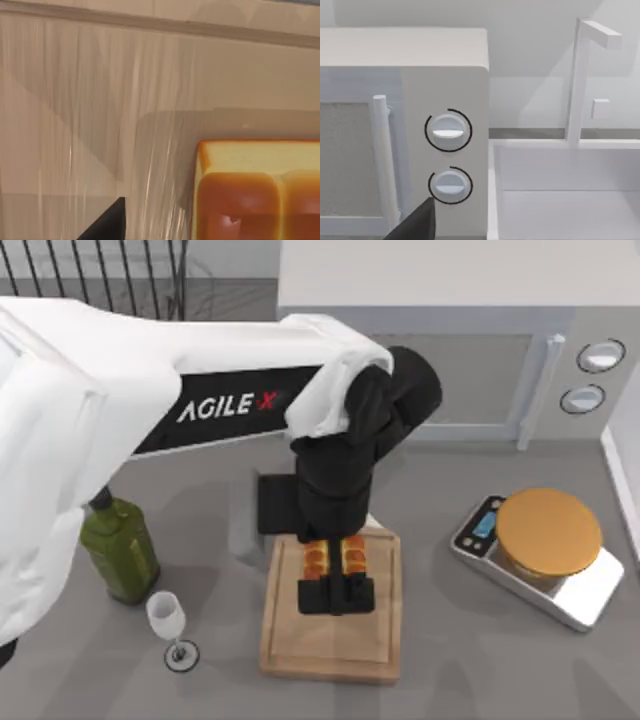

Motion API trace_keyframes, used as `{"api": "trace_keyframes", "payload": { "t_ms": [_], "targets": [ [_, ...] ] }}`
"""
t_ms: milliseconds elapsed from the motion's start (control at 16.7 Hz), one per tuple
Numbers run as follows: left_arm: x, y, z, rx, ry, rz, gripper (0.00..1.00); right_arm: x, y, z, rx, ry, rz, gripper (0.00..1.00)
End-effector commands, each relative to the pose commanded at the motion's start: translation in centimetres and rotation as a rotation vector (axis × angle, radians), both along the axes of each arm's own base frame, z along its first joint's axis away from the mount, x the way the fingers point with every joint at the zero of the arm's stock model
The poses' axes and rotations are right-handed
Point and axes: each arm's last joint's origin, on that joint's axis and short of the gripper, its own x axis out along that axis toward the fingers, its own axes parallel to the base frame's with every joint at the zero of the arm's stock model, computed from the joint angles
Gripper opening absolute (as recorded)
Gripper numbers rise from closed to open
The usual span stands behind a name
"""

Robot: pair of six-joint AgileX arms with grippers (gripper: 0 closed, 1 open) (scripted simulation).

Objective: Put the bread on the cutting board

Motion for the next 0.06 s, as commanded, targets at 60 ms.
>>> {"api": "trace_keyframes", "payload": {
  "t_ms": [60],
  "targets": [
    [0.0, 0.0, 0.0, 0.0, 0.0, 0.0, 1.0, 0.0, 0.0, 0.0, 0.0, 0.0, 0.0, 1.0]
  ]
}}
